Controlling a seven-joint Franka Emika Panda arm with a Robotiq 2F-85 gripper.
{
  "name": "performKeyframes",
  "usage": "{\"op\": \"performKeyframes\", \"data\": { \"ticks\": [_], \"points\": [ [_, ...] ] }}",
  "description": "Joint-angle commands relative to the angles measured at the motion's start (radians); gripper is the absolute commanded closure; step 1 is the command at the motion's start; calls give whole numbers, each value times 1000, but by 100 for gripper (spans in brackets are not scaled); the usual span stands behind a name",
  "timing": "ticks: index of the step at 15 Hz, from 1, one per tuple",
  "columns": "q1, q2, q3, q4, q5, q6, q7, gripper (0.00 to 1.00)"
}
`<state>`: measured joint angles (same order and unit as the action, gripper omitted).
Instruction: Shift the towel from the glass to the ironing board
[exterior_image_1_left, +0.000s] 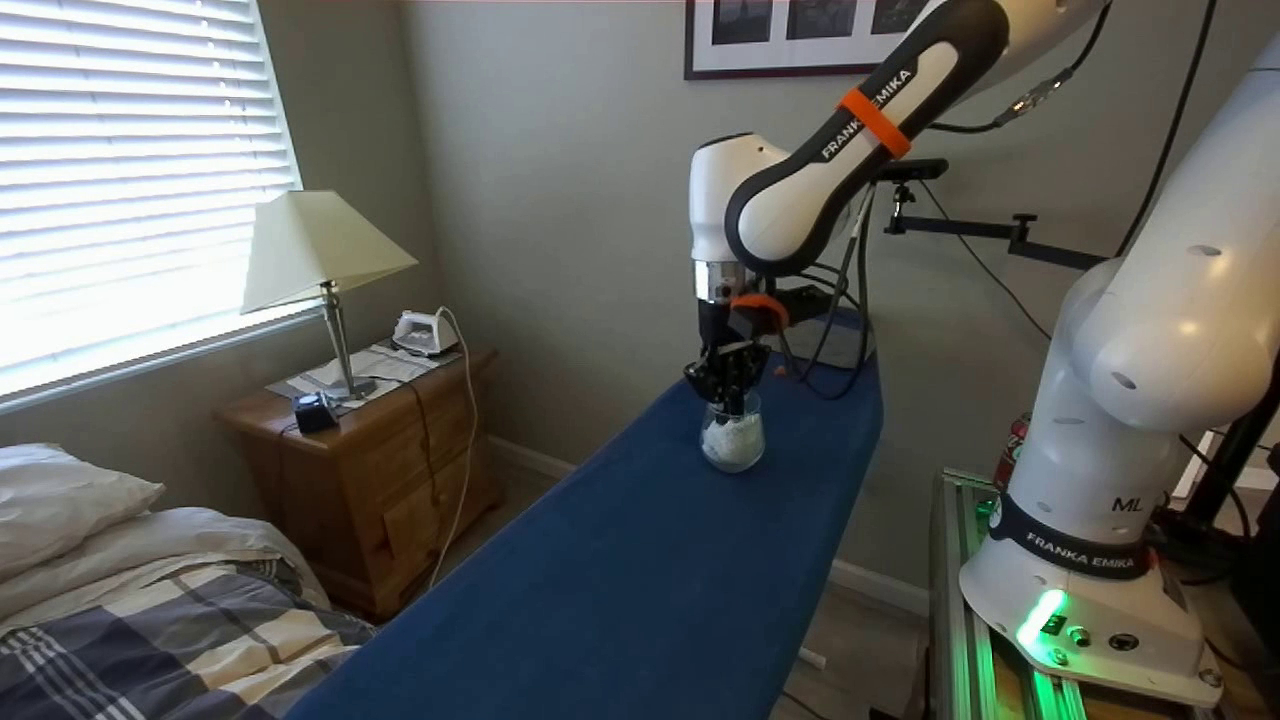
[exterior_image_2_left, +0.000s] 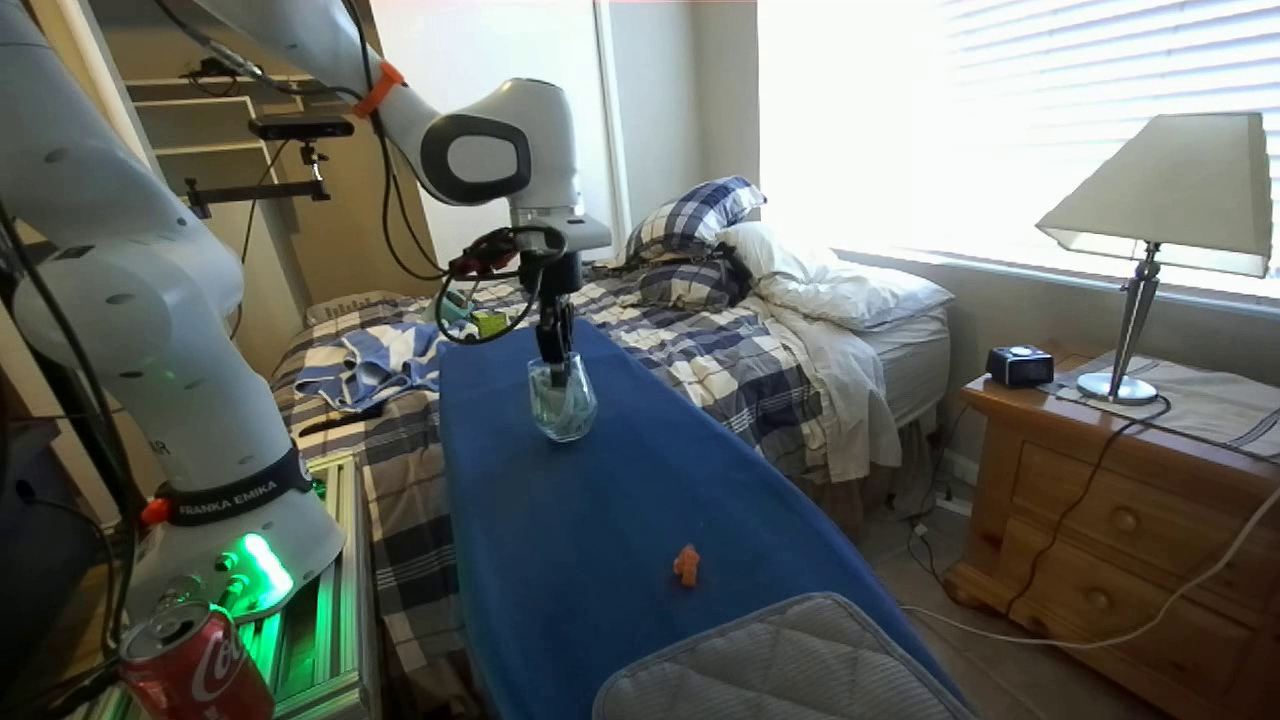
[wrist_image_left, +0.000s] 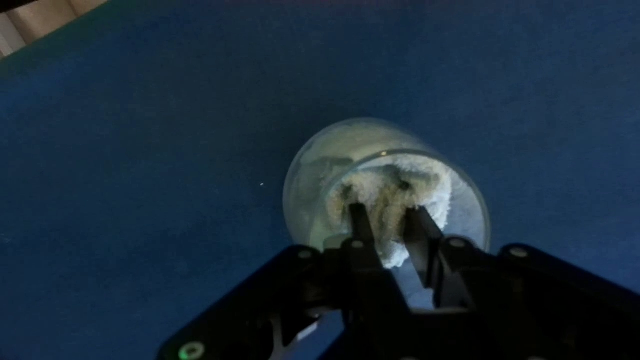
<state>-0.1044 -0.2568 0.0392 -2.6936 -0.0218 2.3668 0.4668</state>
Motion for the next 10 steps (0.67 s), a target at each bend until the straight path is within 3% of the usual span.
{"op": "performKeyframes", "data": {
  "ticks": [1,4,10],
  "points": [
    [3,22,-7,-4,19,30,7,94],
    [3,23,-9,-2,20,32,8,100],
    [5,3,-8,-1,24,36,8,100]
  ]
}}
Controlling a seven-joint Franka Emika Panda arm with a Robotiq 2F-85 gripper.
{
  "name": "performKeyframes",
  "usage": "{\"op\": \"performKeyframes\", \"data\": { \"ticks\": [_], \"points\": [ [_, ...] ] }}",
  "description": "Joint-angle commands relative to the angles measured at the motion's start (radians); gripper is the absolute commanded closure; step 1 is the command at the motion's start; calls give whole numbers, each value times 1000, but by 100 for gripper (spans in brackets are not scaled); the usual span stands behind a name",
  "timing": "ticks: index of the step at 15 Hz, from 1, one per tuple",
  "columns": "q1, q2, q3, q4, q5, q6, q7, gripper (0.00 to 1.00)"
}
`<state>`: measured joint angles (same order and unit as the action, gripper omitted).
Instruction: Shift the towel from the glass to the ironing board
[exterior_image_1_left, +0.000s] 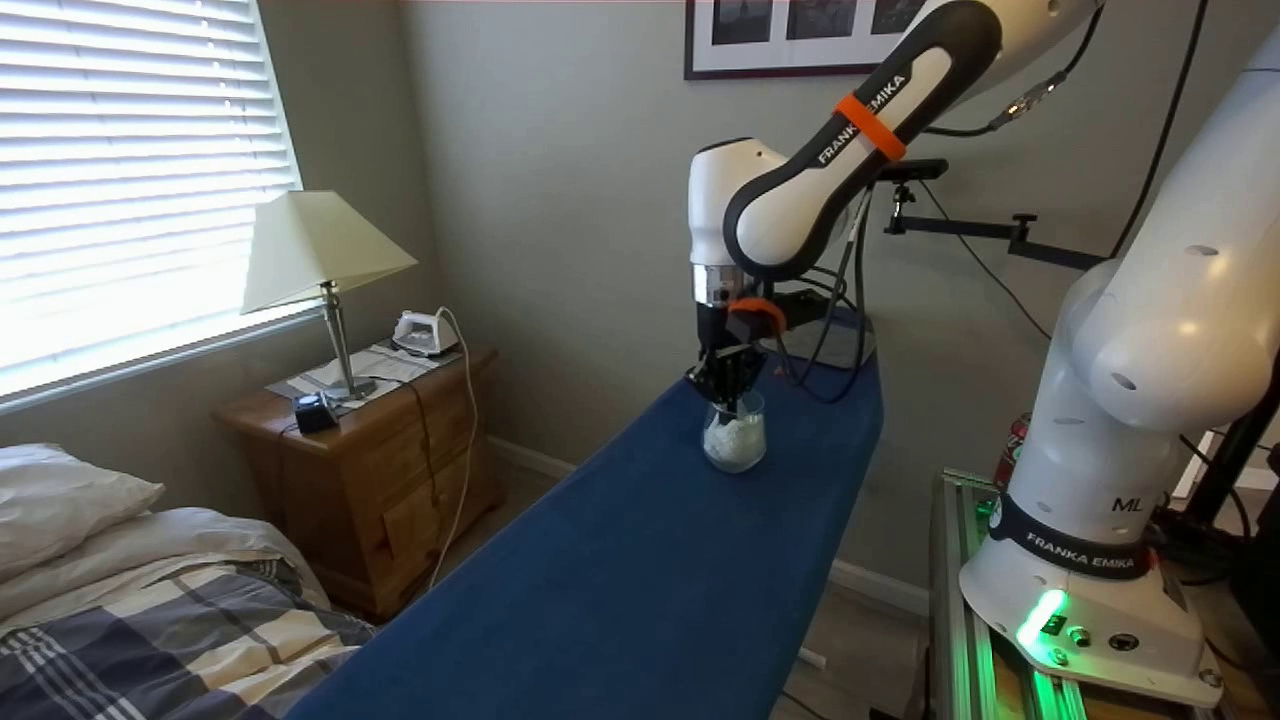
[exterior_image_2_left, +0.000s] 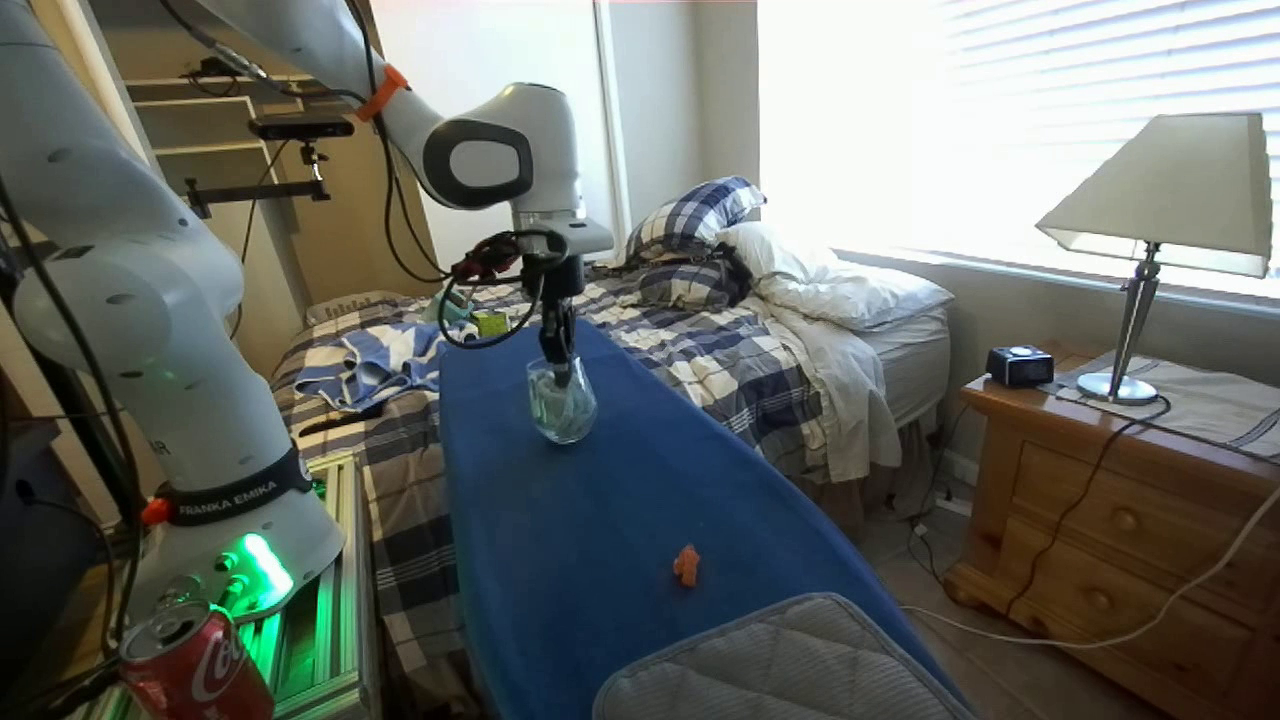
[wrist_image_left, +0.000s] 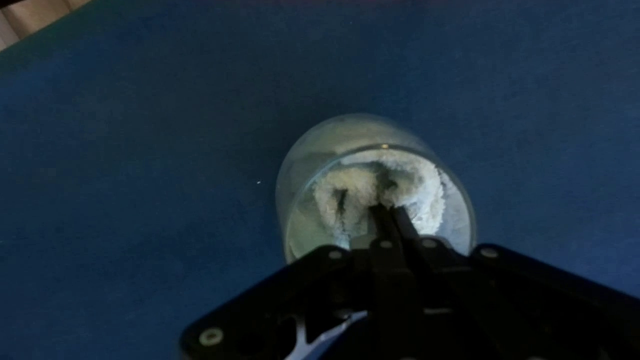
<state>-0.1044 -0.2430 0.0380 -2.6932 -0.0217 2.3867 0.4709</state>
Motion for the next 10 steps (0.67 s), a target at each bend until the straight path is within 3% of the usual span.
{"op": "performKeyframes", "data": {
  "ticks": [1,10],
  "points": [
    [7,-21,-7,-1,25,9,2,100],
    [13,-114,1,7,44,-57,-1,100]
  ]
}}
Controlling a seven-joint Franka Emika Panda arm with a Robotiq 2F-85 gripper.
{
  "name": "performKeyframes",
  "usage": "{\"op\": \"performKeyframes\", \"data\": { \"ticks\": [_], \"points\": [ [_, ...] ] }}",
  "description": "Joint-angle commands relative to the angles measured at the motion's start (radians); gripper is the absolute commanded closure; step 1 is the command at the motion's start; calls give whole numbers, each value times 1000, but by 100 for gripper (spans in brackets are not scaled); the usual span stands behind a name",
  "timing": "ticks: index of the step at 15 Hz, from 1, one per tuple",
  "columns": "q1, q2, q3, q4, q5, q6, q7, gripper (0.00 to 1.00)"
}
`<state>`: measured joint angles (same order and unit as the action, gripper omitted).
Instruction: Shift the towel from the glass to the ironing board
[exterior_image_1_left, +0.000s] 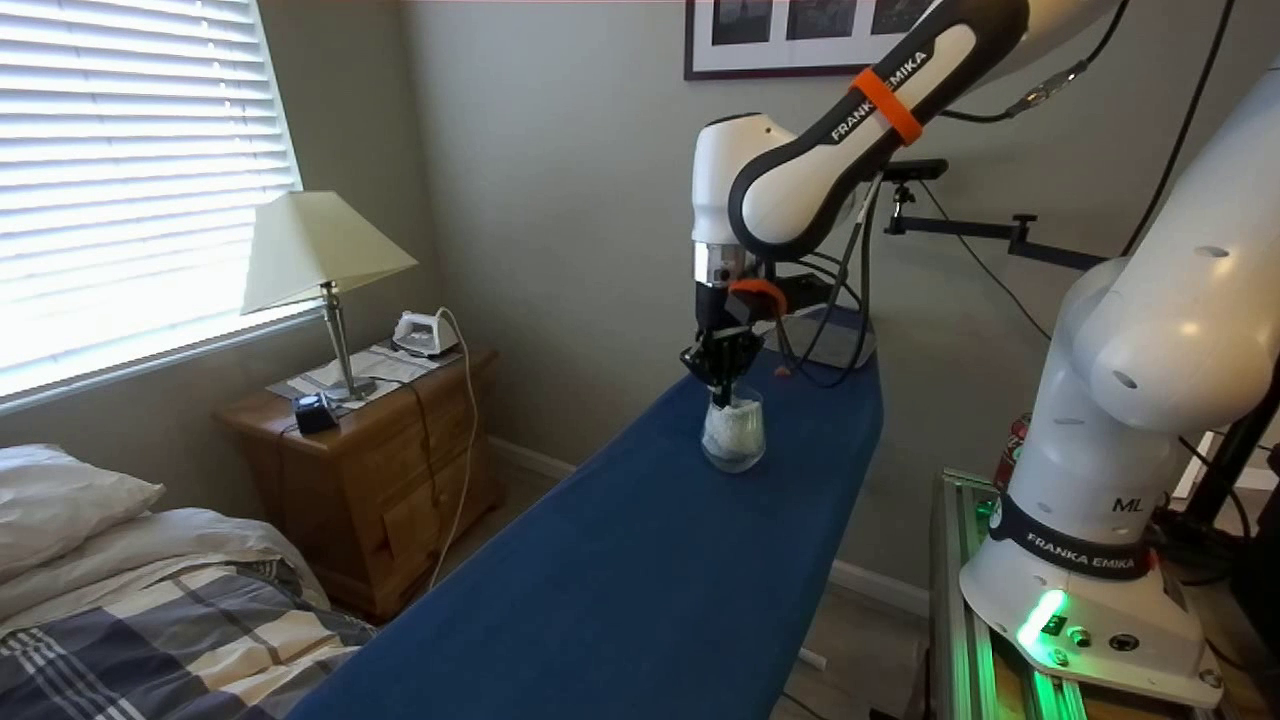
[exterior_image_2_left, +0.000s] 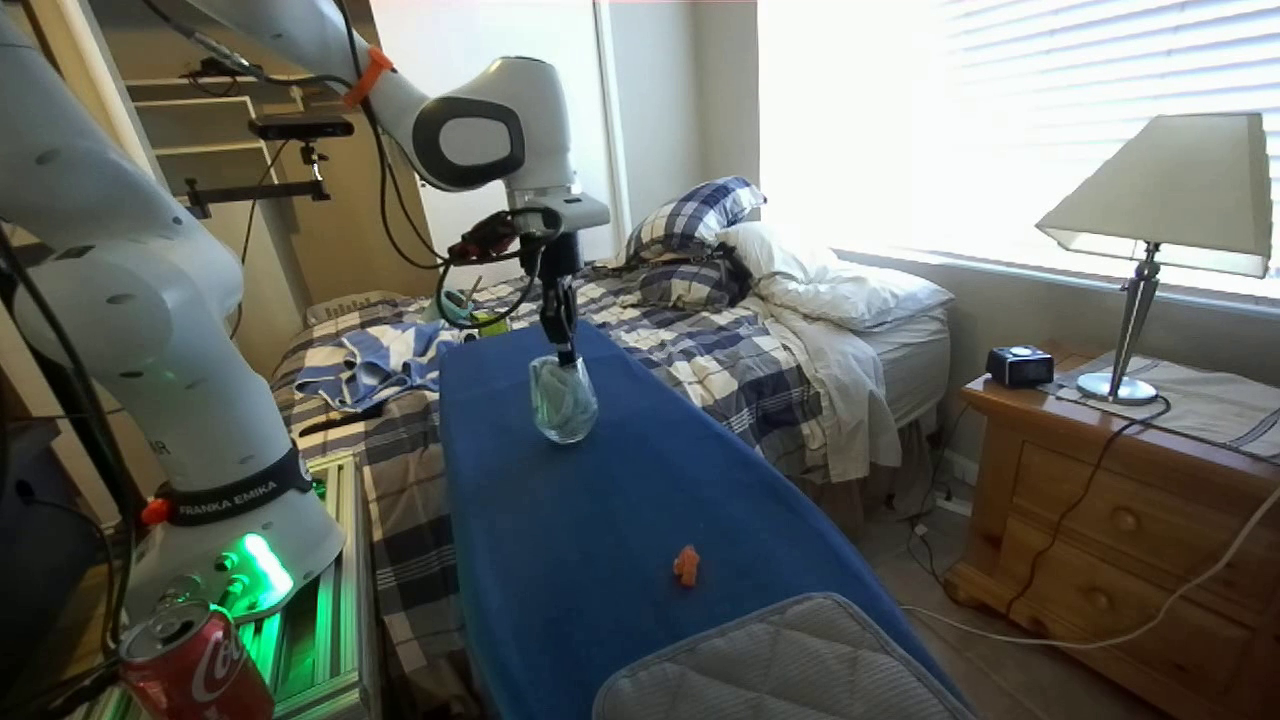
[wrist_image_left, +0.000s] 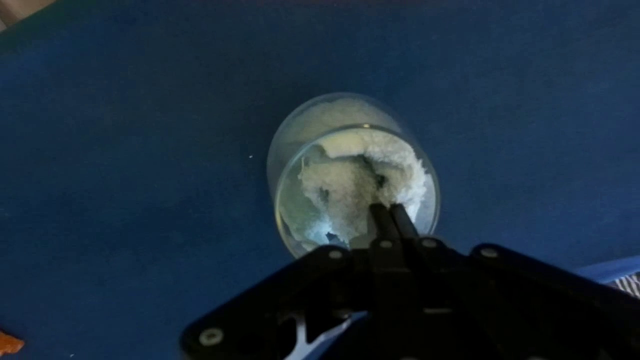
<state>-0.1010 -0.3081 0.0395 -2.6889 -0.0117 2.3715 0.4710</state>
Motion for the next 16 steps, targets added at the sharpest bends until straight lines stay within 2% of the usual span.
{"op": "performKeyframes", "data": {
  "ticks": [1,8,16],
  "points": [
    [9,-62,3,4,31,-54,3,100],
    [-6,-139,24,26,3,-132,22,100],
    [-14,-227,49,104,-5,-212,47,100]
  ]
}}
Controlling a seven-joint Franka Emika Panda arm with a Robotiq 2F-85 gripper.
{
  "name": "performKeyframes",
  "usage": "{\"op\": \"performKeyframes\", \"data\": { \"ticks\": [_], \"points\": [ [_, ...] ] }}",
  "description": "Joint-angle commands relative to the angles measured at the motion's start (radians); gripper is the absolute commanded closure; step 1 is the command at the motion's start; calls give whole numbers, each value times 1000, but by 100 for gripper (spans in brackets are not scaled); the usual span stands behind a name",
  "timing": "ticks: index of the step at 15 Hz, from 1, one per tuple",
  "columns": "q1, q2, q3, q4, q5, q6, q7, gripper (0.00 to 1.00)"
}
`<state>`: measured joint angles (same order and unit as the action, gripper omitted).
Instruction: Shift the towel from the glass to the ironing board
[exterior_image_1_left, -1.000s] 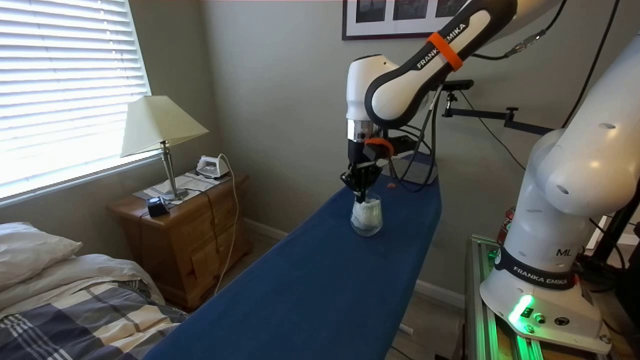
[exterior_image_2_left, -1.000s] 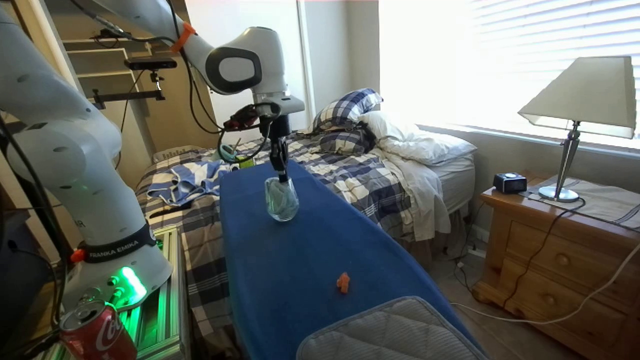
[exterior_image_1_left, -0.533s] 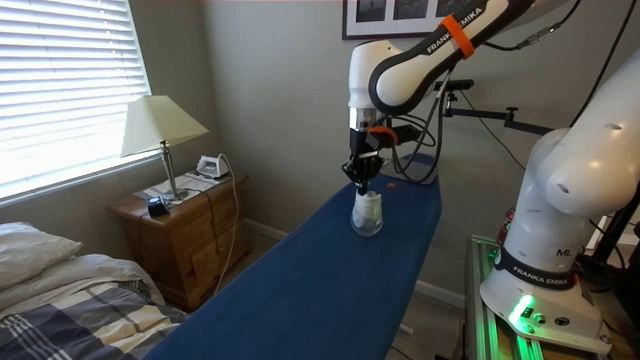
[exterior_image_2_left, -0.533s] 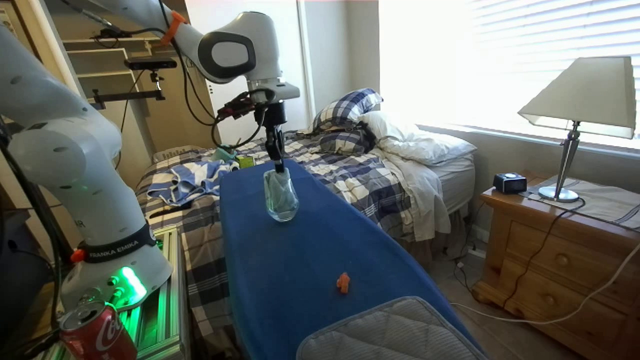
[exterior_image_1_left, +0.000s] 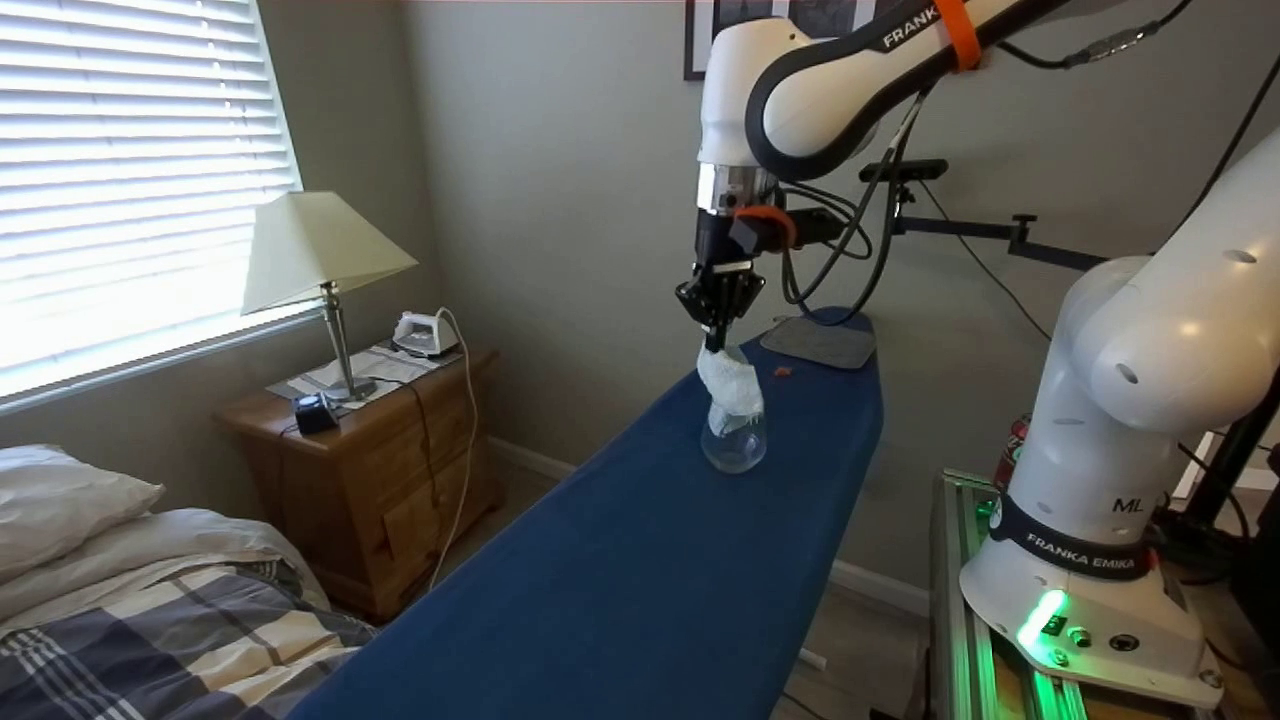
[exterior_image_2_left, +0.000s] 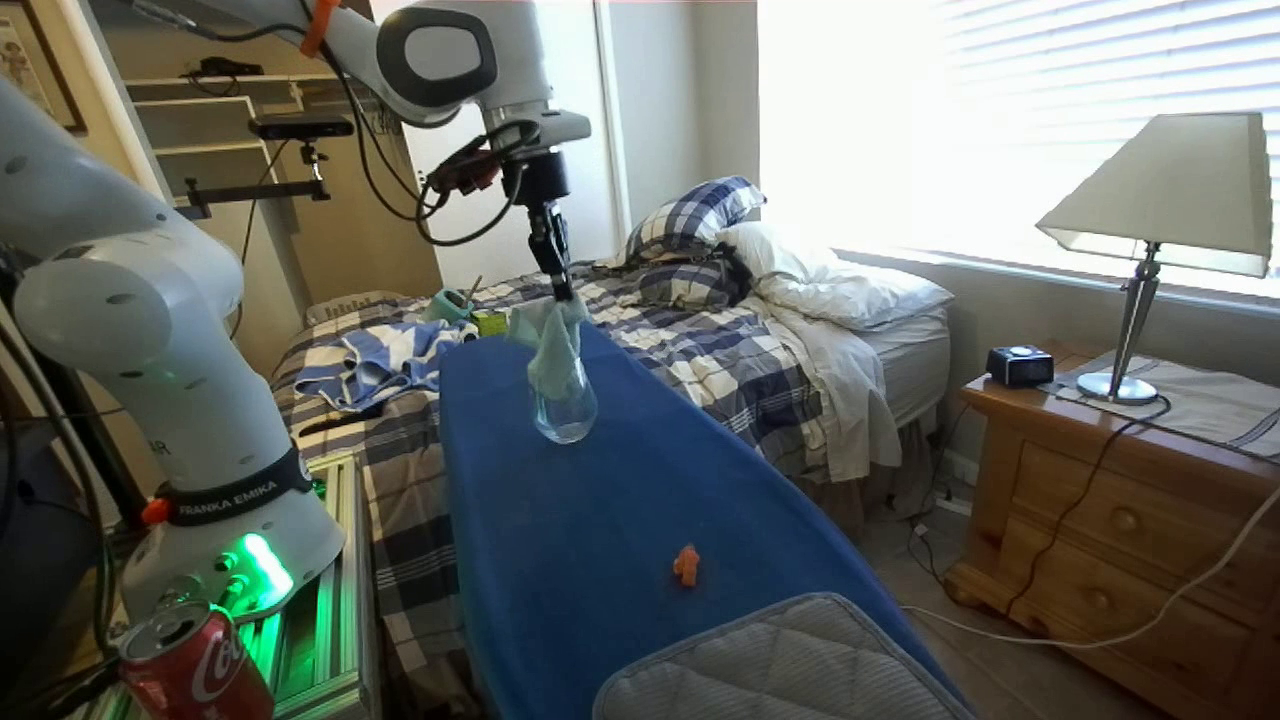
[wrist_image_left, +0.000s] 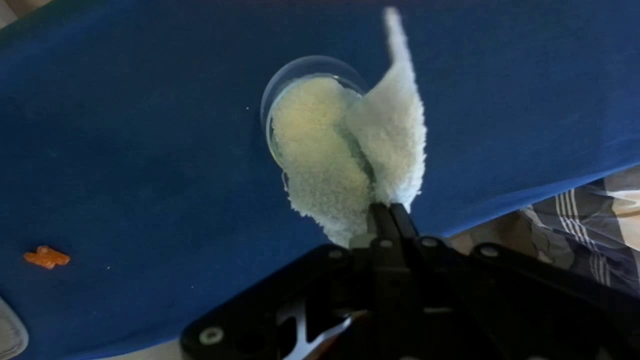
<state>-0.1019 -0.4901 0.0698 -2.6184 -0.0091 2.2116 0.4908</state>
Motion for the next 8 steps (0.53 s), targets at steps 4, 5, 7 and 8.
{"op": "performKeyframes", "data": {
  "ticks": [4,5,7,8],
  "points": [
    [-22,-80,34,100,-18,-106,50,100],
    [-23,-88,36,115,-17,-121,52,100],
    [-29,-102,39,140,-20,-138,59,100],
    [-37,-106,39,153,-25,-146,64,100]
  ]
}}
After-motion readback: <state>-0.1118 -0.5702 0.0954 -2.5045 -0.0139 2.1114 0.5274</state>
